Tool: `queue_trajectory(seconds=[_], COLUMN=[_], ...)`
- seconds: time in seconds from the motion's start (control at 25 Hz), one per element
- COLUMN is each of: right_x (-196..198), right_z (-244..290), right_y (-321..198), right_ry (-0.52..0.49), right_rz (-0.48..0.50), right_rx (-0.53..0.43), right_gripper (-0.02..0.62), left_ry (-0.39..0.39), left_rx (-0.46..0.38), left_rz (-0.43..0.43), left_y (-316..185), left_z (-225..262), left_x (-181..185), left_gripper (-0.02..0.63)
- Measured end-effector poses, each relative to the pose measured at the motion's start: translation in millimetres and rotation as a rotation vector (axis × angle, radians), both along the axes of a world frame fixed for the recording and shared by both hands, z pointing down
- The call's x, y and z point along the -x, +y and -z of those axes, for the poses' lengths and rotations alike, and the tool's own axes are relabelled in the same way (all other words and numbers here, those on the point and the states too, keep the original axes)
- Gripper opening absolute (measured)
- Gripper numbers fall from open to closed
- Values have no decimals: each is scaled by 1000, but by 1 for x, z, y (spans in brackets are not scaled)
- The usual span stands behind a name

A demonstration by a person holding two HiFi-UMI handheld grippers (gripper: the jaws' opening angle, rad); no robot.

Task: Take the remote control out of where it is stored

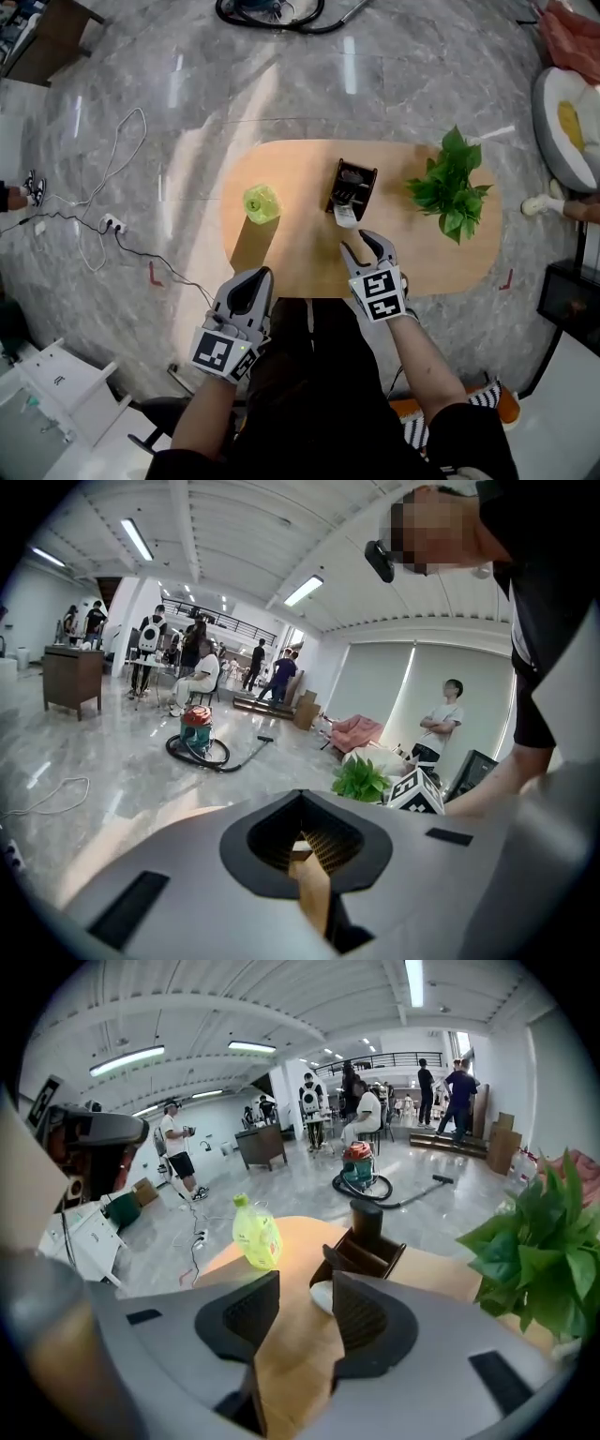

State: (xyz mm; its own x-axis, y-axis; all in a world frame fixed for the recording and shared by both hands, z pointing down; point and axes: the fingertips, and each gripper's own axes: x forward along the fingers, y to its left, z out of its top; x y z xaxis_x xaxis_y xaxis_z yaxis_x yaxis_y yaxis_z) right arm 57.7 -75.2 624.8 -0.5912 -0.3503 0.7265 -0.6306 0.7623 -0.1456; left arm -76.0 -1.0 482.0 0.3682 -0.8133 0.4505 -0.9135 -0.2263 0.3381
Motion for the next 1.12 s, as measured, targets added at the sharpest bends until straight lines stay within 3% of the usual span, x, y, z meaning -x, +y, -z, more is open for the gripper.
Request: queue_trajectory(seconds=[0.16,0.36,0.48,0.88,0.96,1.12], right_x=[7,12,16,22,24,20], right_z=[-35,-84,-105,-130,-126,-113], right_y=[-9,-6,-10,-23,-27,-30], right_ry=[83,324,393,495,498,488], right_rz=[12,252,331,443,459,432], right_rx=[-57,-232,-267,-281,-288,-291], right_gripper=[160,210,210,206,134,118], left_ry=[6,50,79,98,98,75], left_rx=[38,86,106,138,133,124], left_rz=[8,45,47,66,85,59], left_y=[3,15,24,44,42,39], left_z=[-30,-62,-74,-87,-87,-86], left_x=[13,18,16,37,44,43], left_gripper=[6,6,6,6,6,6])
